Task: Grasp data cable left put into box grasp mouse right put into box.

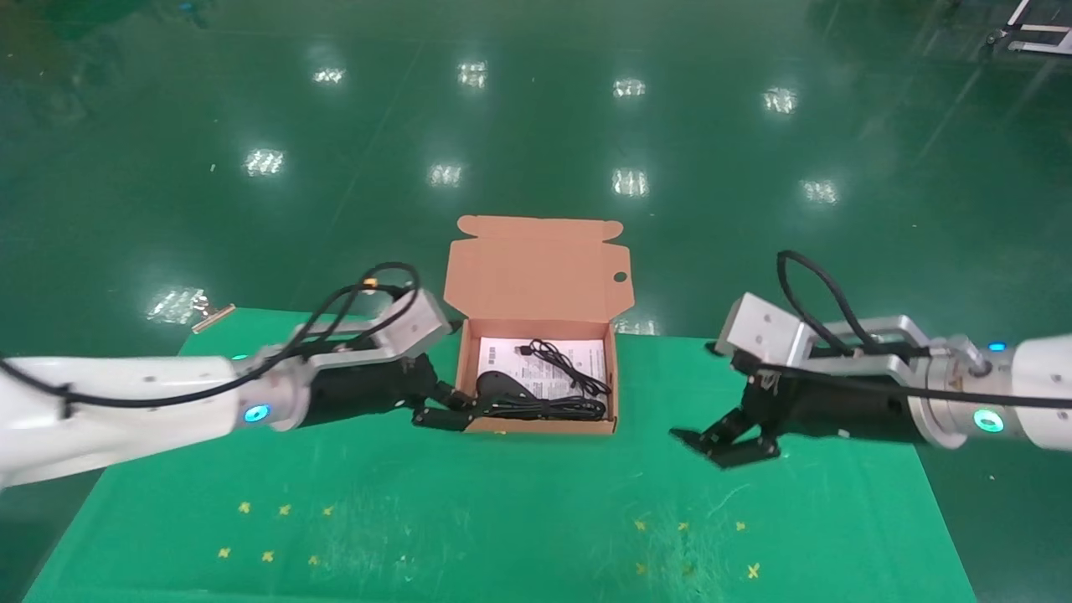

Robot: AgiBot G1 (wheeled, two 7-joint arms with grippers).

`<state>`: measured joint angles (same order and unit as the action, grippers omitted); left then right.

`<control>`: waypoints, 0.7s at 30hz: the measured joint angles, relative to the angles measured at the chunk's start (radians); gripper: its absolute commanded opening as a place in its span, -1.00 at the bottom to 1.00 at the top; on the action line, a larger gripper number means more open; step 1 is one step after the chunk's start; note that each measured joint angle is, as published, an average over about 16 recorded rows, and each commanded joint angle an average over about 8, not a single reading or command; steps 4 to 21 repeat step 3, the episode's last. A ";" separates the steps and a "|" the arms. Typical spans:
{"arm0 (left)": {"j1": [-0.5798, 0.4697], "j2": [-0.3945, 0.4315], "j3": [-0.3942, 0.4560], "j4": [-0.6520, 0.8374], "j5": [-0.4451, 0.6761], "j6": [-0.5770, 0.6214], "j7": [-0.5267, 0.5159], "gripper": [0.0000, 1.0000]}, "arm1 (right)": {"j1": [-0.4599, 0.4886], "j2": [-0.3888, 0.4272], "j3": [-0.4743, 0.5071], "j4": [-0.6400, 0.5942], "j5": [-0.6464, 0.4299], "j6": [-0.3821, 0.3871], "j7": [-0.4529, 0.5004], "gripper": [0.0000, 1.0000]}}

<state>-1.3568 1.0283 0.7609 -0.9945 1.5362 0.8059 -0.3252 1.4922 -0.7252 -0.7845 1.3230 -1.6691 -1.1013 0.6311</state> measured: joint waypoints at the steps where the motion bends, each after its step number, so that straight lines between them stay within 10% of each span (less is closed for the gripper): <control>1: 0.004 -0.005 -0.006 -0.004 -0.010 0.009 0.002 1.00 | -0.005 0.001 0.007 -0.001 0.012 -0.005 -0.006 1.00; 21: 0.011 -0.016 -0.019 -0.011 -0.031 0.027 0.005 1.00 | -0.016 0.004 0.020 -0.002 0.036 -0.015 -0.017 1.00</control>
